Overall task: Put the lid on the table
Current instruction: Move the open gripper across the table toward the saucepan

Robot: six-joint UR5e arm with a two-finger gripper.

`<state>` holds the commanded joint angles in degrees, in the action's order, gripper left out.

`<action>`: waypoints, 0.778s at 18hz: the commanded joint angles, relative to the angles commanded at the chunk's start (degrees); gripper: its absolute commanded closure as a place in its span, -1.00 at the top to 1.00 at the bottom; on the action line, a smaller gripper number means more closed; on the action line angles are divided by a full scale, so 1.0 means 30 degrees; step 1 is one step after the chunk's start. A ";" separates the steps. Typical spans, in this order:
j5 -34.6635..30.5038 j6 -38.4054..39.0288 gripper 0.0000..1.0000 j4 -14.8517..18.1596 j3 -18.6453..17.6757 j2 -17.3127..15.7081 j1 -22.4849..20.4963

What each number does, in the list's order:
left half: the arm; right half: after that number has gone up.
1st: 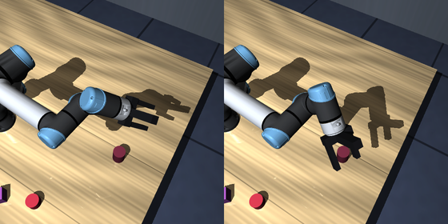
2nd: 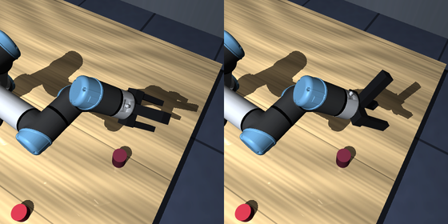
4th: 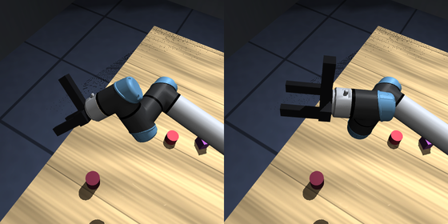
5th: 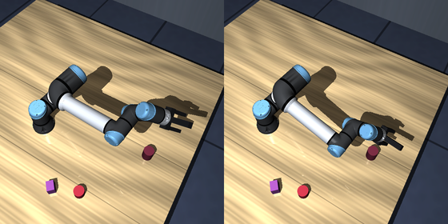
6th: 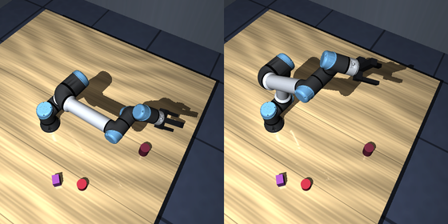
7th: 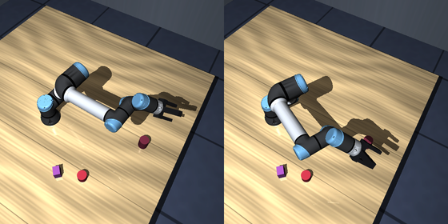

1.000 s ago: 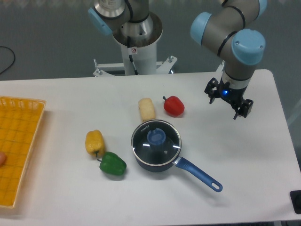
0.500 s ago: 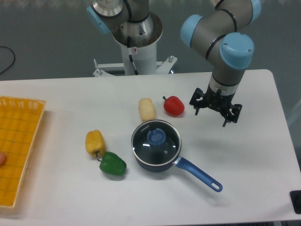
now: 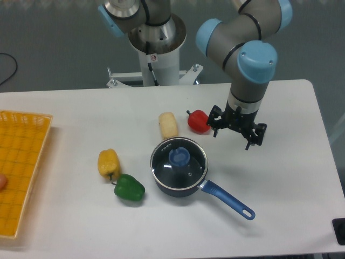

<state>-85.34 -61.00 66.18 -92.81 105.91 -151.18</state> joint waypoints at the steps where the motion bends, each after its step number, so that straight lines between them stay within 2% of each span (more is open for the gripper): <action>1: -0.0147 0.0000 1.00 0.0000 -0.0029 -0.0030 0.0148; 8: -0.0910 0.0586 1.00 0.0030 0.0000 -0.0059 0.1144; 14: -0.0968 0.0294 1.00 0.0586 0.0176 -0.0177 0.1905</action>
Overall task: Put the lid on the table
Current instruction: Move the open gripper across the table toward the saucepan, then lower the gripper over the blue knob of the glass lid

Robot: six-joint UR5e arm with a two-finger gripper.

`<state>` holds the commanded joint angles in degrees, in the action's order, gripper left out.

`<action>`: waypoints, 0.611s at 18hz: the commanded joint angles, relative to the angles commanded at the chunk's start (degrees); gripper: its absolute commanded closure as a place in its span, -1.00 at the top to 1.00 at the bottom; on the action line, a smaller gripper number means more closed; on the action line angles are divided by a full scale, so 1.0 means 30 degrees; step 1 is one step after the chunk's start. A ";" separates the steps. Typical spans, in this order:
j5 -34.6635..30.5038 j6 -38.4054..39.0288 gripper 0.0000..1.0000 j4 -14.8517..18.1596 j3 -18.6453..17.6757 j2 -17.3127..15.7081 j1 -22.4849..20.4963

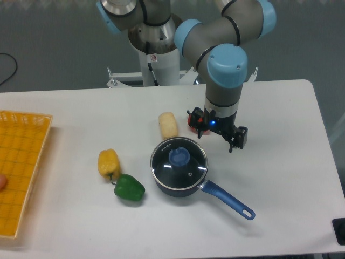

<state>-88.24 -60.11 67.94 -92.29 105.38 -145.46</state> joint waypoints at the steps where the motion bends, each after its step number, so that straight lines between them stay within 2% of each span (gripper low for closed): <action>1: -0.0232 -0.0204 1.00 0.0174 0.0058 0.0000 0.0234; 7: -0.2398 -0.1901 1.00 0.1229 0.0322 0.0761 0.1963; 11: -0.3018 -0.2314 1.00 0.1201 0.0381 0.1202 0.2434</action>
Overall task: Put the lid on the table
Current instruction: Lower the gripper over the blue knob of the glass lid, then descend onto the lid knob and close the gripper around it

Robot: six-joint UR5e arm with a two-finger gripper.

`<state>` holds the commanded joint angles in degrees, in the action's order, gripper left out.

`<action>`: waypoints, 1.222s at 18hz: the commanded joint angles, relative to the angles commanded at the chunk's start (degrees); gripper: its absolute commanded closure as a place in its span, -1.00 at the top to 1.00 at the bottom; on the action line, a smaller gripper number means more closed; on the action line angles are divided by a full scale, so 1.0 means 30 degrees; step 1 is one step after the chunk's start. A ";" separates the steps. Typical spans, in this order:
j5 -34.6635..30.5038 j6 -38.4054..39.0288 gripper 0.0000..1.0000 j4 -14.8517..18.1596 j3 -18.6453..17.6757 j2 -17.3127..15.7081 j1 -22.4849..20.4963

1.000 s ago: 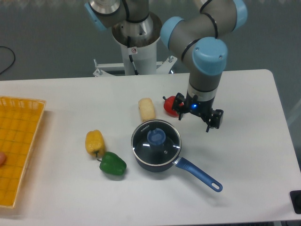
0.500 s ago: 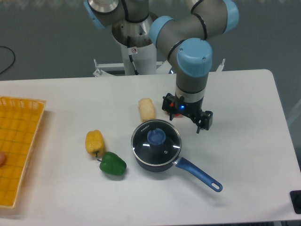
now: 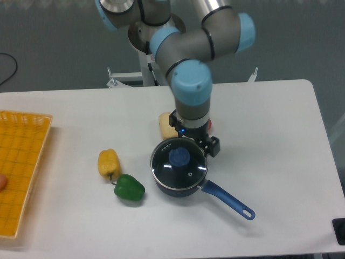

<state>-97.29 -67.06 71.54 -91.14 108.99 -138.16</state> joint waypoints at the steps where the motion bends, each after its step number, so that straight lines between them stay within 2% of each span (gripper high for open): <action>1: -0.0145 -0.0756 1.00 0.0059 0.0029 0.0000 0.0029; 3: -0.0876 -0.2049 1.00 0.0292 0.0000 0.0000 0.0145; 5: -0.0967 -0.2199 1.00 0.0557 0.0000 0.0000 0.0175; 9: -0.0850 -0.2257 1.00 0.0265 0.0467 0.0291 0.0175; 12: -0.0792 -0.3864 1.00 0.0148 0.0995 0.0351 0.0263; 17: -0.0471 -0.3957 1.00 -0.0729 0.0792 0.0351 0.0263; 22: 0.0175 -0.4074 1.00 -0.0820 0.0821 0.0351 0.0263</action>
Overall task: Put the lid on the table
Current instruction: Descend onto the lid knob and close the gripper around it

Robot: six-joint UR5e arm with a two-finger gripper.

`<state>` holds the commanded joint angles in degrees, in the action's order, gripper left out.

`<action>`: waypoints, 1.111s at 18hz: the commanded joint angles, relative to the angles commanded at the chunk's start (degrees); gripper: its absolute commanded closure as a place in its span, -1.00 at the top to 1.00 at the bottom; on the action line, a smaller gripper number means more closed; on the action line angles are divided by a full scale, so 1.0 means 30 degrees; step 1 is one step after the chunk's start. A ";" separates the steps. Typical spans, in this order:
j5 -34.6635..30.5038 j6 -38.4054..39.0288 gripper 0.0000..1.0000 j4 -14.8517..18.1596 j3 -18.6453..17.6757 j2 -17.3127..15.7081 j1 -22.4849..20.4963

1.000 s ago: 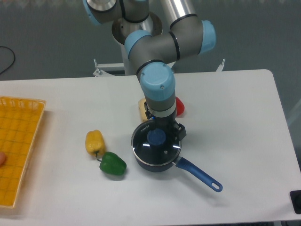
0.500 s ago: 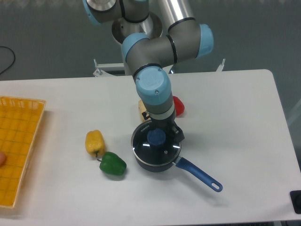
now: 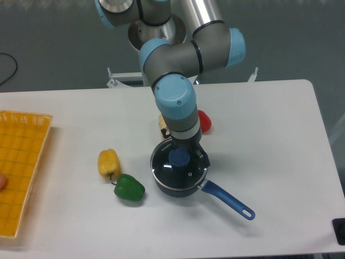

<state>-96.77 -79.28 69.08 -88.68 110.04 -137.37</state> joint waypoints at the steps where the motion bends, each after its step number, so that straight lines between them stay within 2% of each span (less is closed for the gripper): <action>1: 0.0000 0.0029 1.00 0.0000 0.0000 0.0029 0.0029; 16: 0.0088 0.0761 1.00 -0.0264 -0.0146 0.0497 0.0438; 20: 0.0088 0.2312 1.00 -0.0322 -0.0642 0.0586 0.0703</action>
<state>-96.50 -72.34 68.12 -90.61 111.80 -135.26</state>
